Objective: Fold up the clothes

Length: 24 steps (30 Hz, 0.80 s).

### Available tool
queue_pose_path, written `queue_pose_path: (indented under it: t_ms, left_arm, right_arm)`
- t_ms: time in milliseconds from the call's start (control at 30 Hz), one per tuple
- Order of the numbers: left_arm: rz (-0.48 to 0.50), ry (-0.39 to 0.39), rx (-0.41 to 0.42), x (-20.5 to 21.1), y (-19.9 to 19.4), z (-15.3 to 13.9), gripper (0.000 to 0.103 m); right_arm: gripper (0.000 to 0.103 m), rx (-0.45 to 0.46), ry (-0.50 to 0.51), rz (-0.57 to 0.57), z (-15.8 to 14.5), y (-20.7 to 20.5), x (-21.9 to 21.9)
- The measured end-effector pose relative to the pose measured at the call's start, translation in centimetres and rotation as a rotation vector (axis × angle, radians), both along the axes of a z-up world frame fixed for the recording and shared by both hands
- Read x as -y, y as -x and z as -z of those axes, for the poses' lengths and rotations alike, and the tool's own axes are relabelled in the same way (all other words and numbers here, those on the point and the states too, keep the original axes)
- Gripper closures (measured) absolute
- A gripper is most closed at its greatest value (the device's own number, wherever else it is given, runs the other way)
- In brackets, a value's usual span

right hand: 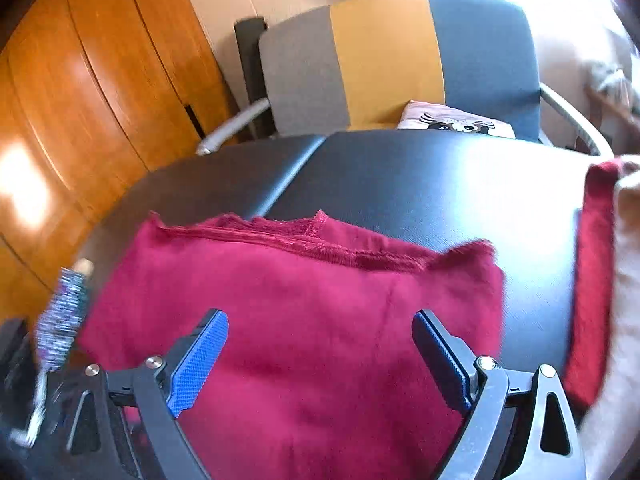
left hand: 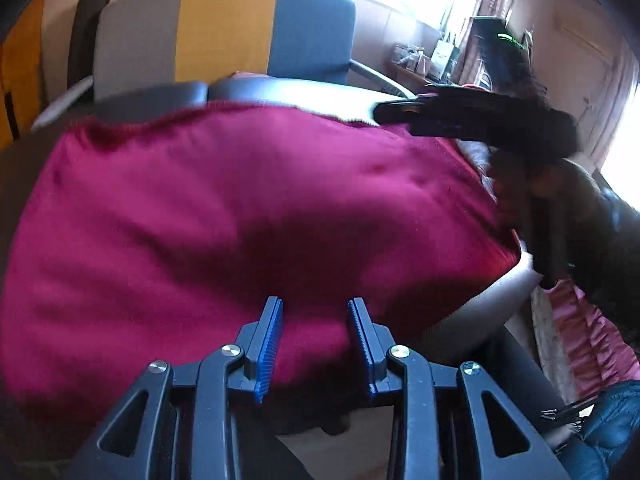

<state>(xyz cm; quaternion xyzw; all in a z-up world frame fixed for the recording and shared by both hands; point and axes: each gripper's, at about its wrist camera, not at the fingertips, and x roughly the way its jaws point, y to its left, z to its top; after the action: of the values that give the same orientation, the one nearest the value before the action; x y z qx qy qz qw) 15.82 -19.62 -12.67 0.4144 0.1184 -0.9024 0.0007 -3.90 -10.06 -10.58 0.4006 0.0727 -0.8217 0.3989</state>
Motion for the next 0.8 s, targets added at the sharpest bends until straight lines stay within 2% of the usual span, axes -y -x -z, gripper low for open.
queue_pose_path:
  t_ms: [167,267,400,500,600,700,800]
  left_arm:
    - [0.034,0.109,-0.017,-0.6,0.5,0.7,0.066]
    - [-0.009,0.064,-0.028,1.1,2.0,0.8,0.066]
    - [-0.058,0.087,-0.028,1.1,3.4,0.7,0.066]
    - [-0.07,0.052,-0.025,1.4,2.3,0.0,0.066]
    - [-0.142,-0.005,-0.054,3.4,-0.3,-1.4,0.066]
    - [-0.309,-0.001,-0.102,7.2,-4.4,-3.1,0.066]
    - [-0.438,-0.027,-0.119,11.6,-7.2,-3.8,0.066]
  right_arm:
    - [0.004,-0.13,-0.149,0.026,3.0,0.1,2.4]
    - [0.003,-0.123,-0.149,0.045,3.0,1.0,2.5]
    - [0.002,-0.114,-0.148,0.08,3.0,2.2,2.6]
    - [0.001,-0.104,-0.144,0.092,2.9,2.8,2.5]
    - [0.001,-0.099,-0.139,0.096,2.9,3.0,2.5]
    - [0.001,-0.097,-0.134,0.096,3.0,2.9,2.6]
    - [0.0,-0.095,-0.13,0.095,3.0,2.8,2.5]
